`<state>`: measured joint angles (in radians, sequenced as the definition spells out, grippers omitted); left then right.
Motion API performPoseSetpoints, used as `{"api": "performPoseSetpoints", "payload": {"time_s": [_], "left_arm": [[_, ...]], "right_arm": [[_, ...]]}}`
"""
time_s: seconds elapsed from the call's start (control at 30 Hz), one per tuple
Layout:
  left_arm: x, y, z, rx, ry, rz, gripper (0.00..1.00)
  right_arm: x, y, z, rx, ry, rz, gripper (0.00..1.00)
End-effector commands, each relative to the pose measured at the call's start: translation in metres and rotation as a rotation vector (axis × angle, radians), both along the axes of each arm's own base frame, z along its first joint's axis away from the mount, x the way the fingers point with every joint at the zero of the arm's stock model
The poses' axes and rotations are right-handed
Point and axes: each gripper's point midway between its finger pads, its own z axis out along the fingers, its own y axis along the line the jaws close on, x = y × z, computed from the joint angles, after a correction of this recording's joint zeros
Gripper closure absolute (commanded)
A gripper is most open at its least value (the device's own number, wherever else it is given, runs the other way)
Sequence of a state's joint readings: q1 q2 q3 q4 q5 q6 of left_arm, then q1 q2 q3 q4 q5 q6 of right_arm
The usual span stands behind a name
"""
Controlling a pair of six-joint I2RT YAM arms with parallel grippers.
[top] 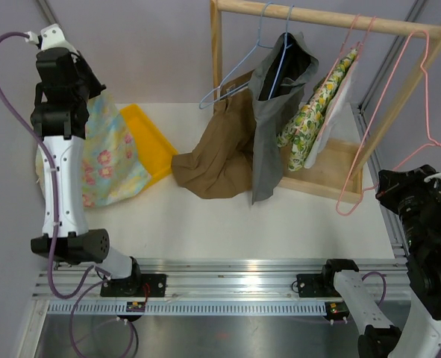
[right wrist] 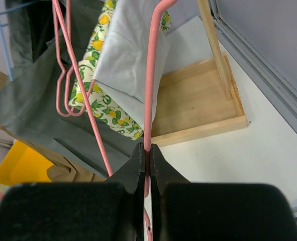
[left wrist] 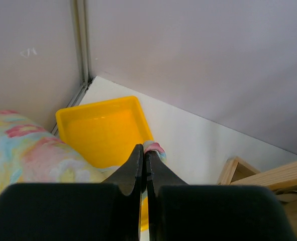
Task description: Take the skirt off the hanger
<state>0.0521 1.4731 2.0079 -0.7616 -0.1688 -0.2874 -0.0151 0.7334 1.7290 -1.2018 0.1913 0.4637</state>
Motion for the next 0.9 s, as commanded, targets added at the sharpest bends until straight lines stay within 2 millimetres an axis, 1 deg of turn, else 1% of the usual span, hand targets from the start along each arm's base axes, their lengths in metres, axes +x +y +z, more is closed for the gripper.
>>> {"api": "performPoseSetpoints", "payload": {"time_s": [0.0, 0.03, 0.07, 0.1, 0.17, 0.2, 0.23, 0.27, 0.3, 0.33, 0.37, 0.4, 0.43, 0.47, 0.5, 0.53, 0.57, 0.6, 0.63, 0.67, 0.7, 0.73, 0.77, 0.8, 0.83, 0.87], "left_arm": [[0.02, -0.018, 0.061, -0.02, -0.193, -0.115, 1.0], [0.025, -0.018, 0.068, -0.018, -0.215, -0.117, 1.0], [0.027, -0.016, 0.08, -0.013, -0.249, -0.107, 1.0], [0.041, -0.013, 0.072, -0.007, -0.235, -0.097, 1.0], [0.06, -0.006, 0.061, 0.003, -0.225, -0.064, 1.0], [0.07, 0.004, 0.048, 0.007, -0.203, -0.019, 1.0], [0.089, 0.009, 0.022, 0.001, -0.152, 0.005, 1.0], [0.1, 0.015, 0.005, -0.006, -0.126, 0.025, 0.99], [0.111, 0.016, -0.024, -0.036, -0.067, 0.033, 0.96], [0.13, 0.019, -0.076, -0.065, 0.056, 0.046, 0.45], [0.136, 0.018, -0.103, -0.114, 0.133, 0.008, 0.15], [0.144, 0.017, -0.11, -0.186, 0.165, -0.002, 0.01], [0.139, 0.016, -0.175, -0.25, 0.385, 0.008, 0.01], [0.132, 0.022, -0.193, -0.275, 0.462, 0.041, 0.01], [0.124, 0.02, -0.202, -0.285, 0.506, 0.051, 0.01], [0.103, 0.015, -0.215, -0.285, 0.559, 0.049, 0.01], [0.094, 0.008, -0.215, -0.29, 0.55, 0.022, 0.01], [0.081, 0.0, -0.224, -0.295, 0.553, -0.02, 0.01], [0.067, -0.007, -0.244, -0.301, 0.55, -0.048, 0.01], [0.047, -0.014, -0.213, -0.297, 0.475, -0.08, 0.01], [0.035, -0.017, -0.203, -0.29, 0.452, -0.098, 0.01], [0.022, -0.021, -0.201, -0.296, 0.459, -0.109, 0.01], [0.006, -0.029, -0.207, -0.317, 0.485, -0.141, 0.01], [-0.013, -0.036, -0.188, -0.287, 0.446, -0.185, 0.01], [-0.024, -0.038, -0.189, -0.283, 0.447, -0.198, 0.01], [-0.039, -0.046, -0.201, -0.284, 0.469, -0.237, 0.01]], "right_arm": [[0.012, -0.008, -0.015, -0.03, 0.042, -0.032, 1.0], [0.013, -0.008, -0.017, -0.031, 0.043, -0.032, 1.0], [0.014, -0.008, -0.019, -0.03, 0.05, -0.033, 1.0], [0.017, -0.009, -0.022, -0.034, 0.058, -0.035, 1.0], [0.018, -0.01, -0.024, -0.044, 0.065, -0.041, 1.0], [0.019, -0.012, -0.026, -0.05, 0.071, -0.046, 1.0], [0.019, -0.015, -0.026, -0.064, 0.072, -0.058, 1.0], [0.02, -0.017, -0.026, -0.069, 0.073, -0.071, 1.0], [0.021, -0.02, -0.026, -0.078, 0.077, -0.086, 1.0], [0.025, -0.022, -0.027, -0.09, 0.09, -0.091, 1.0], [0.028, -0.023, -0.027, -0.098, 0.1, -0.095, 1.0], [0.029, -0.025, -0.024, -0.105, 0.102, -0.101, 1.0], [0.037, -0.026, -0.028, -0.125, 0.136, -0.094, 1.0], [0.04, -0.027, -0.027, -0.137, 0.148, -0.095, 1.0], [0.041, -0.031, -0.025, -0.15, 0.162, -0.115, 1.0], [0.049, -0.034, -0.028, -0.172, 0.194, -0.121, 1.0], [0.052, -0.036, -0.028, -0.178, 0.205, -0.128, 1.0], [0.055, -0.039, -0.026, -0.189, 0.208, -0.143, 1.0], [0.062, -0.04, -0.029, -0.198, 0.23, -0.143, 1.0], [0.065, -0.042, -0.029, -0.204, 0.236, -0.152, 1.0], [0.069, -0.044, -0.026, -0.209, 0.236, -0.164, 1.0], [0.077, -0.045, -0.029, -0.212, 0.258, -0.169, 1.0], [0.081, -0.046, -0.028, -0.215, 0.263, -0.171, 1.0], [0.084, -0.047, -0.022, -0.221, 0.25, -0.18, 1.0], [0.092, -0.049, -0.023, -0.23, 0.265, -0.181, 1.0], [0.095, -0.05, -0.021, -0.233, 0.263, -0.187, 1.0]]}}
